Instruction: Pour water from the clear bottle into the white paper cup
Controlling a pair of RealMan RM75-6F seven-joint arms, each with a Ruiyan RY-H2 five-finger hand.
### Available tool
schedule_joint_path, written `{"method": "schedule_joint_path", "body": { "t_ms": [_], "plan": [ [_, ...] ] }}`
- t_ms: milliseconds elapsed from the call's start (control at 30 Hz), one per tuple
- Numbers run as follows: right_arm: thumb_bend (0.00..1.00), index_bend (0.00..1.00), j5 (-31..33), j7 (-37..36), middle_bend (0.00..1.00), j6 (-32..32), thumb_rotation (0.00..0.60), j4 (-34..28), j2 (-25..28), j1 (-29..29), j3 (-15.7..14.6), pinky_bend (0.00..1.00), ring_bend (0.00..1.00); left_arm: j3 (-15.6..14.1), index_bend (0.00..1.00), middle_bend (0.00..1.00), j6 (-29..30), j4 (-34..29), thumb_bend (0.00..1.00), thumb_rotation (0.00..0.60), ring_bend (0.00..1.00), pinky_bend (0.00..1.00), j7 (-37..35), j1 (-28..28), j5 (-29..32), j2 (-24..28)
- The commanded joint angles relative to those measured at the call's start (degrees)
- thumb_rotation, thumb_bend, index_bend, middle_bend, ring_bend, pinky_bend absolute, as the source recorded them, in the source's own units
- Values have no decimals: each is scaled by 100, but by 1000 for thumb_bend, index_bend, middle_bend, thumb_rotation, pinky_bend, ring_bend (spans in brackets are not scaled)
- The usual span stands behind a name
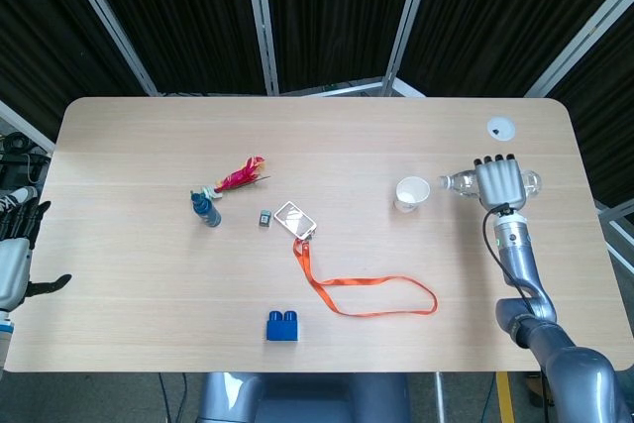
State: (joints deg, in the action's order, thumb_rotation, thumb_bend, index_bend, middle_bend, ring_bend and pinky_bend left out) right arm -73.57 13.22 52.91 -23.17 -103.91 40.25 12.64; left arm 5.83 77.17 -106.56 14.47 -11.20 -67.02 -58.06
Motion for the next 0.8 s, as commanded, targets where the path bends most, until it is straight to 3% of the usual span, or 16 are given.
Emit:
{"method": "schedule_joint_path", "body": {
  "t_ms": [33,800],
  "plan": [
    [572,465,28,79,538,-3,600,8,-9,8,22,433,445,2,0,0,2,0,67,600,0,0,-7,1,-1,4],
    [571,466,87,485,539,57,600,-85,-4,17,67,435,448,-5,0,0,-12,-4,65,600,0,0,-12,-6,2,13]
  ]
}}
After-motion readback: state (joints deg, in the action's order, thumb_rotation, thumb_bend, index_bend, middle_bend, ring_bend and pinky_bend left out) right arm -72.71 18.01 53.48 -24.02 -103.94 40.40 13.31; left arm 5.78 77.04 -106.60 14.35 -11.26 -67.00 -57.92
